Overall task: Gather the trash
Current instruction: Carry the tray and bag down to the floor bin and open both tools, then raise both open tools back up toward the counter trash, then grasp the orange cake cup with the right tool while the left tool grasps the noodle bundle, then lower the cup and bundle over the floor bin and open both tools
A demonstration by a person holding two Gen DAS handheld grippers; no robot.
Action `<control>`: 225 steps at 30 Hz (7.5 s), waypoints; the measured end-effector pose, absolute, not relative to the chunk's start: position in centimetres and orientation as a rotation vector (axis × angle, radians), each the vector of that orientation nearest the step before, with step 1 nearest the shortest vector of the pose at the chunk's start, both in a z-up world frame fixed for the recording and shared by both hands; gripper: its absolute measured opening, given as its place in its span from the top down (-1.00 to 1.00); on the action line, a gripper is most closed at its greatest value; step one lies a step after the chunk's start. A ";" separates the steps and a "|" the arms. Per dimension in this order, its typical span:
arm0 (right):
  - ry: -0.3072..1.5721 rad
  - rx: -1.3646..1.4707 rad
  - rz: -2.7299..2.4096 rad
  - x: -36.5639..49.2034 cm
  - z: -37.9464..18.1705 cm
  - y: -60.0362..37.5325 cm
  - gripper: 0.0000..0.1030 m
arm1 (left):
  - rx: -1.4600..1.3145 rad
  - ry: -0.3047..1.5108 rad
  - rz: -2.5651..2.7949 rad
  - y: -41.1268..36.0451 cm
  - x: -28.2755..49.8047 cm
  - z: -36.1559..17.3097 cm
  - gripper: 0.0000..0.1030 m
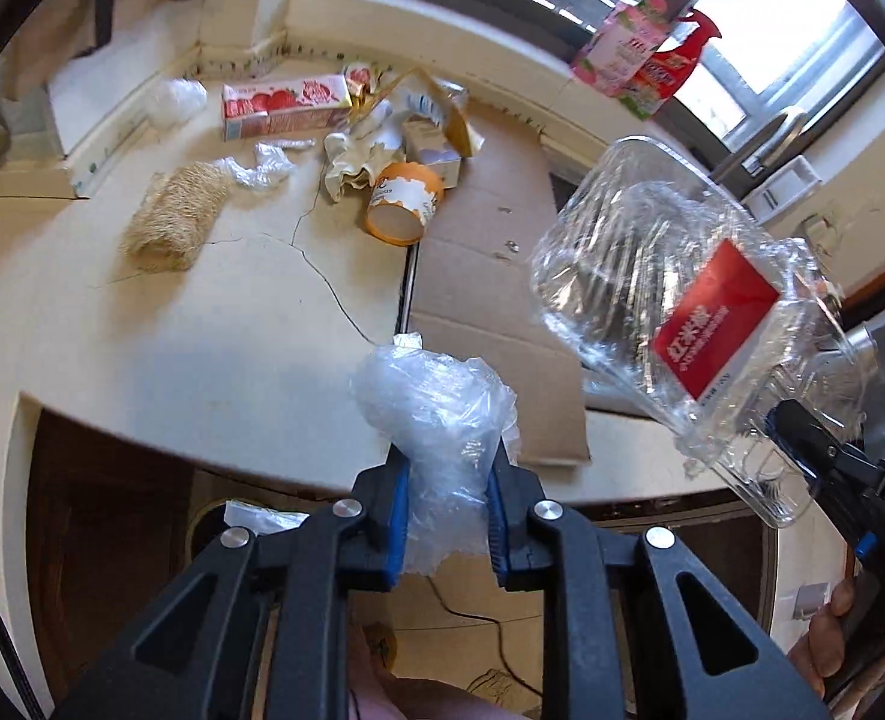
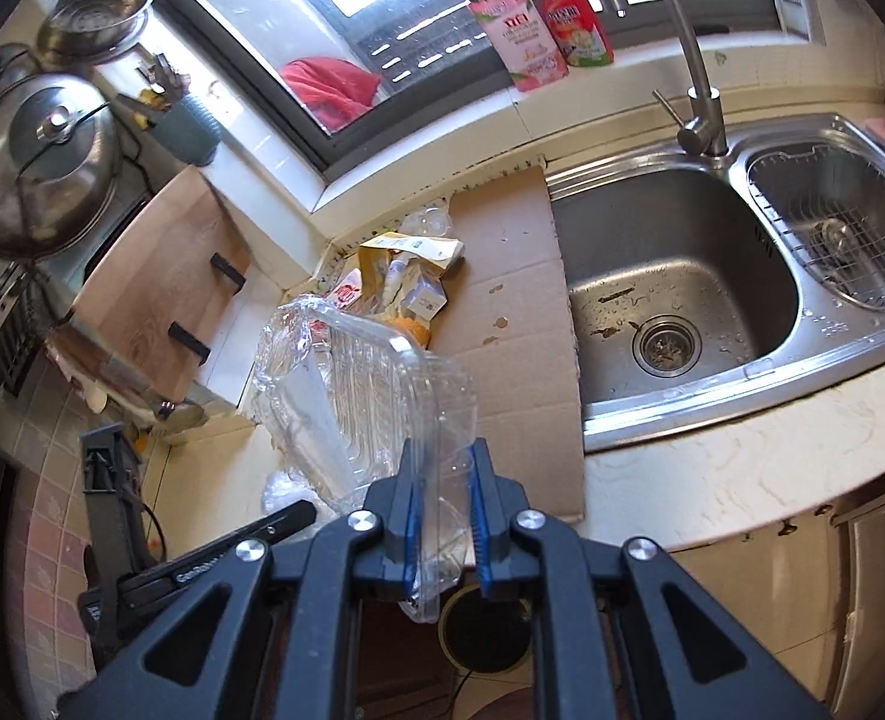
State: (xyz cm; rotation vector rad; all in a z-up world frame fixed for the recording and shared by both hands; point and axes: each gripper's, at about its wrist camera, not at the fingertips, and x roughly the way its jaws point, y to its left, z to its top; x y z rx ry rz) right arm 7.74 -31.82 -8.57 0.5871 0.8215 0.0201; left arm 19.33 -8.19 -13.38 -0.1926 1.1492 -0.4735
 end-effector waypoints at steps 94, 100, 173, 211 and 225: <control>1.391 -0.009 0.118 4.7 -32.2 -5.5 0.06 | -0.082 1.413 -0.083 9.1 5.2 -31.2 -0.29; 1.283 0.038 0.125 2.3 -24.1 -8.8 0.06 | -0.035 1.280 -0.203 5.1 5.8 -23.6 -0.29; 1.327 0.600 0.320 39.7 -22.6 -25.0 0.05 | -0.186 1.254 -0.011 2.7 40.3 -22.5 -0.68; 1.118 0.516 0.276 27.4 -12.8 -25.0 0.02 | -0.245 1.096 -0.202 0.4 30.9 -15.0 0.51; 1.070 0.461 0.220 8.4 -9.5 -22.3 0.02 | -0.159 1.089 -0.486 -2.1 12.7 -11.0 0.51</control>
